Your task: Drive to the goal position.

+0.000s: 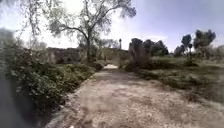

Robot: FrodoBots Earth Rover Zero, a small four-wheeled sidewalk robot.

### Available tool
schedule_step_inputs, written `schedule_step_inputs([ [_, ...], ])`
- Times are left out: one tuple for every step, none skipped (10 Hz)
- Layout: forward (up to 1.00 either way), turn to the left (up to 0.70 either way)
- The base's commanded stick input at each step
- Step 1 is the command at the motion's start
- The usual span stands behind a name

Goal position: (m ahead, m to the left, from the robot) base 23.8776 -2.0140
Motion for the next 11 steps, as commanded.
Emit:
schedule_step_inputs([
  [0.7, 0.0],
  [0.7, 0.0],
  [0.7, 0.0],
  [0.7, 0.0],
  [0.7, 0.0],
  [0.7, 0.0],
  [0.7, 0.0],
  [0.7, 0.0],
  [0.7, 0.0],
  [0.7, 0.0],
  [0.7, 0.0],
])
